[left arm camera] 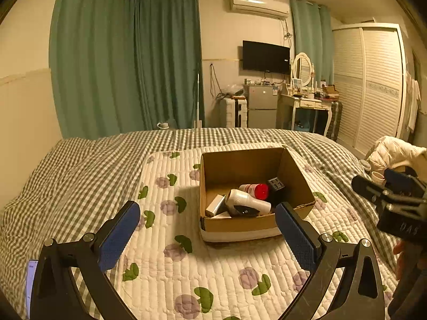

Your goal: Organize rigid objects

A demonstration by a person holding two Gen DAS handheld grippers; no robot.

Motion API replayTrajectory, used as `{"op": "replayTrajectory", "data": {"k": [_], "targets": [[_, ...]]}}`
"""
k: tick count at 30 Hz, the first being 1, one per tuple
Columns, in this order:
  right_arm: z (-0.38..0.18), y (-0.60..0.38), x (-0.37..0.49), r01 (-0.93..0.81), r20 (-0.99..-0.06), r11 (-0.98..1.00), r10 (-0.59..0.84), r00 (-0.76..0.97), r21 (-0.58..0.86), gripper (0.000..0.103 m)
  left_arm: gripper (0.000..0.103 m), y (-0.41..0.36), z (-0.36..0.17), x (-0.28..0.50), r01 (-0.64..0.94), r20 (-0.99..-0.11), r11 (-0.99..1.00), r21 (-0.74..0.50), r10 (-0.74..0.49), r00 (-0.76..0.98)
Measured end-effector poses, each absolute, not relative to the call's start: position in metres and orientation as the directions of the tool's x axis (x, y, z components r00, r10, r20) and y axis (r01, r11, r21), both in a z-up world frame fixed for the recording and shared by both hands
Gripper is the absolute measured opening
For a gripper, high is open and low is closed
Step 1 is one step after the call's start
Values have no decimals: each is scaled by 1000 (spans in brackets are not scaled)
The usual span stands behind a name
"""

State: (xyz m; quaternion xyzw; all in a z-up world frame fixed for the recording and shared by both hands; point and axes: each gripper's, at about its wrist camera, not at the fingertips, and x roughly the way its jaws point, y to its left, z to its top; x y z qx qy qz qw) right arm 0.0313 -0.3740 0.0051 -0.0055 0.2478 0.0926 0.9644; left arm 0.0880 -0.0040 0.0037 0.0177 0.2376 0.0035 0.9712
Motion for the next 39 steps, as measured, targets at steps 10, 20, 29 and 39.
{"op": "replayTrajectory", "data": {"k": [10,20,29,39], "targets": [[0,-374,35,-193,-494,980,189,849,43,103,103,2,3,88,-5,-472,1000,26,17,882],[6,-373,32,-200,-484,978,199,852,50,103,103,0,1,88,-7,-474,999,45,28,880],[2,-371,32,-206,-497,977,202,844,47,103,103,-2,0,90,-6,-483,999,41,26,875],[-2,-367,31,-214,-505,976,199,840,30,103,103,1,0,90,-13,-485,999,34,28,874]]}}
